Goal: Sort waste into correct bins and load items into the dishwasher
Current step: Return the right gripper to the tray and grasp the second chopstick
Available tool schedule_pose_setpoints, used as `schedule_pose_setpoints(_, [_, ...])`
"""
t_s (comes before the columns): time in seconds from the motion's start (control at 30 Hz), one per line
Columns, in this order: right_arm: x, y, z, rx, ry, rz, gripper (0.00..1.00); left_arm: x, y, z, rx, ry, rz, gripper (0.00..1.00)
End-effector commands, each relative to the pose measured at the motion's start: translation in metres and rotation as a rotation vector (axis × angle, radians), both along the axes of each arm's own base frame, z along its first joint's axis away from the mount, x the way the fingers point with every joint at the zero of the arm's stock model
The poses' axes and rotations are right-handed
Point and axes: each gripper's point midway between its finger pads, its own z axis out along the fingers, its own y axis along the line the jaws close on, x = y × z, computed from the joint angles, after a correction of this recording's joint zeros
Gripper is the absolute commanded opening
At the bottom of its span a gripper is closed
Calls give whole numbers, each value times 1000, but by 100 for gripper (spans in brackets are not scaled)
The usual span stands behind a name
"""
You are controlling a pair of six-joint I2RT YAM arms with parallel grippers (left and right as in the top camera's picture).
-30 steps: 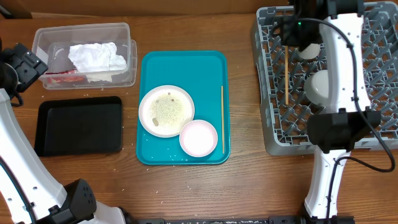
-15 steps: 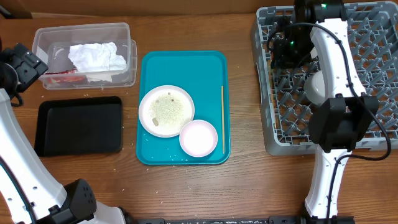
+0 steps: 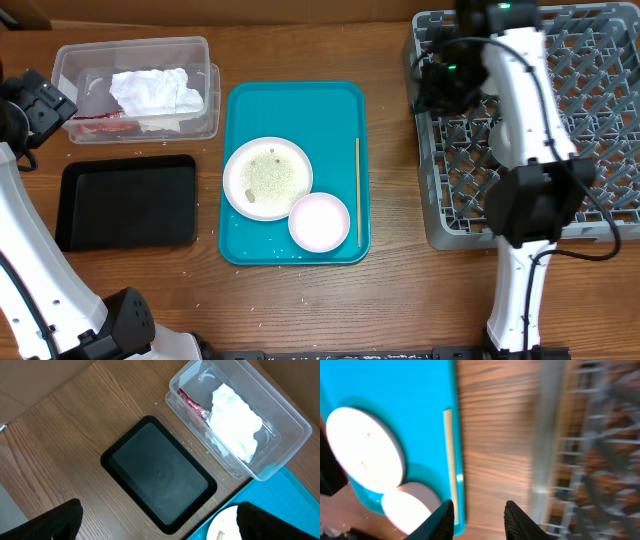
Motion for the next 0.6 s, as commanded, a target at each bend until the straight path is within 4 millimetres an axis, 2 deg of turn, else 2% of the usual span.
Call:
schedule_pose_setpoints(0.0, [-11, 43, 18, -1, -34, 9, 35, -3, -1, 4, -2, -16, 10, 100])
schedule_pose_setpoints(0.27, [-18, 77, -26, -302, -107, 9, 35, -3, -1, 4, -2, -16, 10, 100])
schedule_pose_setpoints(0.43, [-29, 92, -67, -314, -72, 28, 35, -3, -1, 4, -2, -16, 10, 100])
schedule_pose_setpoints(0.57, [-40, 89, -100, -329, -30, 41, 34, -3, -1, 4, -2, -16, 10, 100])
